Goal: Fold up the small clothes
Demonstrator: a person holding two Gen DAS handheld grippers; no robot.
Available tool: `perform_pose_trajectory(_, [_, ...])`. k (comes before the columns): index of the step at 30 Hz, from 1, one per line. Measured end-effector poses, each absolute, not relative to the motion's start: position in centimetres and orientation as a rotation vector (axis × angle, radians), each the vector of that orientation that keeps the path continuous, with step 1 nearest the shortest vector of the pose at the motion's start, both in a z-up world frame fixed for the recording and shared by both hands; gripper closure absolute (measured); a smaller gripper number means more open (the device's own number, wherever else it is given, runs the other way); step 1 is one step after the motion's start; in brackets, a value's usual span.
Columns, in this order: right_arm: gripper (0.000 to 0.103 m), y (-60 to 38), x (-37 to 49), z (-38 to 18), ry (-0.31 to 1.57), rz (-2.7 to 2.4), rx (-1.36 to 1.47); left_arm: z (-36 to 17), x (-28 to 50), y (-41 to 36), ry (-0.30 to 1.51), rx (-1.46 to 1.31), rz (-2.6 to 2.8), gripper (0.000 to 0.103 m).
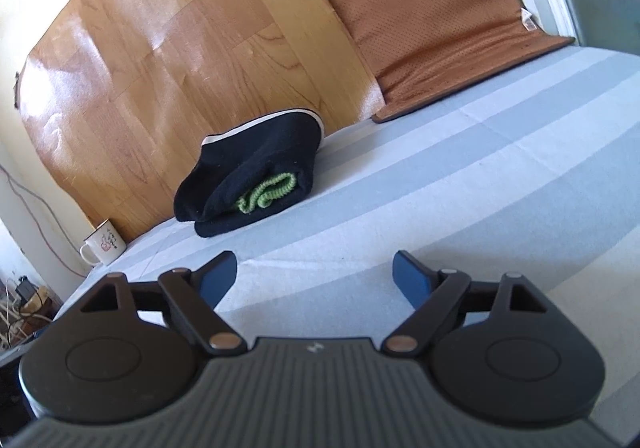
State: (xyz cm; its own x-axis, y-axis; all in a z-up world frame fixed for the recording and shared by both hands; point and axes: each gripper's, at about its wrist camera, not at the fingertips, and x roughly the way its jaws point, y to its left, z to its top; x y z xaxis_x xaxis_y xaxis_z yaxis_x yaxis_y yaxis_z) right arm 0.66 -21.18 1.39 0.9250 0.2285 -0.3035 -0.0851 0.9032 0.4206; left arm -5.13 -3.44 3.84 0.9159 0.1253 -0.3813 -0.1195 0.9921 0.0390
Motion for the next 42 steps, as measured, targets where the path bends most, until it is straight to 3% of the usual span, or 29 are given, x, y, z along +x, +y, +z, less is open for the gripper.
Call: perform_pose_trajectory(42, [0.009, -20.8, 0.1, 1.5, 0.328, 0.187, 0.396, 3.8, -5.0, -3.9, 0.389, 0.068, 0.113, 0.000])
